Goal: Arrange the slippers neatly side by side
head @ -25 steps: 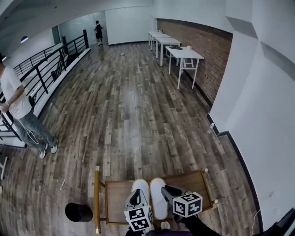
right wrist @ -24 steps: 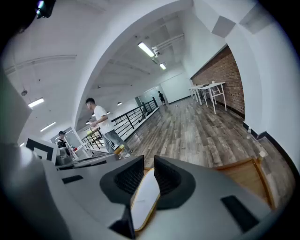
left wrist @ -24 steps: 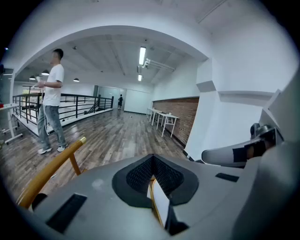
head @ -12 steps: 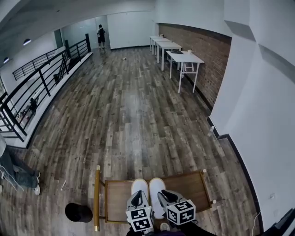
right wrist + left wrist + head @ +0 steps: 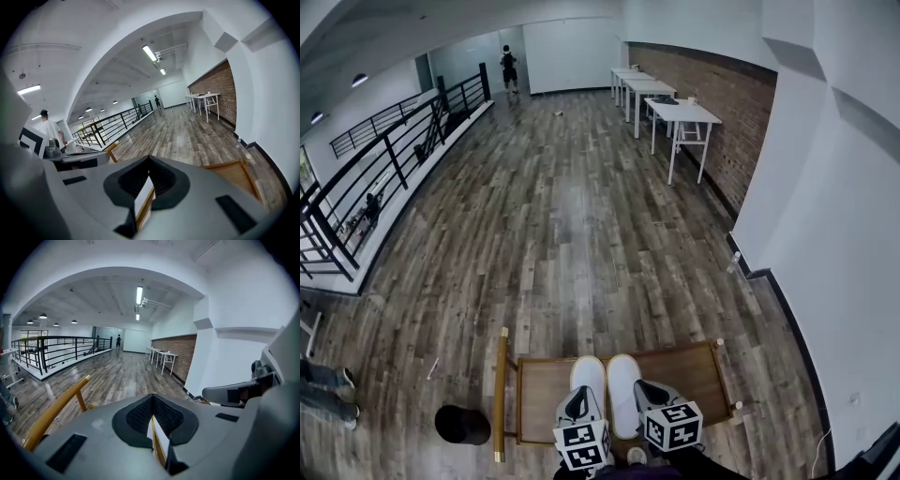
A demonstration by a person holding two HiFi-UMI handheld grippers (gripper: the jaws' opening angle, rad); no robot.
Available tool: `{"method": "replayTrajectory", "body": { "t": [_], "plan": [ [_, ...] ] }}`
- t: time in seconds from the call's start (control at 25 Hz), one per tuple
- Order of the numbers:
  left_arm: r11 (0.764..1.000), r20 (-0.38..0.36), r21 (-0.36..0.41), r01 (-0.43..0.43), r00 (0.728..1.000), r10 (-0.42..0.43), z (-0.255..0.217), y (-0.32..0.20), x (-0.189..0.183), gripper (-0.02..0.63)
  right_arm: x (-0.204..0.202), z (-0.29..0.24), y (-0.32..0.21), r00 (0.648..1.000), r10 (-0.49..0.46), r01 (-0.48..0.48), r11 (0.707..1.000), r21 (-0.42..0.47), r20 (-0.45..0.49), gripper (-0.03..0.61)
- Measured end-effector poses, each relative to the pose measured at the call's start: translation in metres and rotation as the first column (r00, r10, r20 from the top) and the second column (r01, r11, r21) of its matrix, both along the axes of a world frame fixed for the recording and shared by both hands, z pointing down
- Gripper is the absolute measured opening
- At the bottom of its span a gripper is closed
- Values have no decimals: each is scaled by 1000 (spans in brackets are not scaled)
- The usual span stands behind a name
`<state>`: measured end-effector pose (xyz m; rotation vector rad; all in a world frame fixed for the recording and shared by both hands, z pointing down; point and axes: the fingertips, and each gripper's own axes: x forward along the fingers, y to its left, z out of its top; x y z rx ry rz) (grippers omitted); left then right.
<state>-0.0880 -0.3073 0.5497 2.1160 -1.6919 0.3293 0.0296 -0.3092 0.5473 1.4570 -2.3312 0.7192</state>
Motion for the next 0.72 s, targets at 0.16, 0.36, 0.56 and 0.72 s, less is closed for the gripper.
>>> {"method": "replayTrajectory", "body": {
  "t": [0.16,0.36,0.56,0.72],
  "plan": [
    [1000,2,4,-4,1000,4,-2,1,0,0,-1,2,3,1000,-5,4,1000,-8,-4,-2],
    [1000,6,6,-5,1000,5,-1,3,1,0,-1,5,4,1000,-8,7,1000,-9,-8,-2],
    [1000,7,5,-7,1000,7,0,6,2,0,0,5,6,1000,-9,9,1000,-13,-6,-2],
    [1000,6,4,-8,1000,8,0,7,3,0,1,5,6,1000,-5,5,1000,-13,-5,-2]
  ]
}}
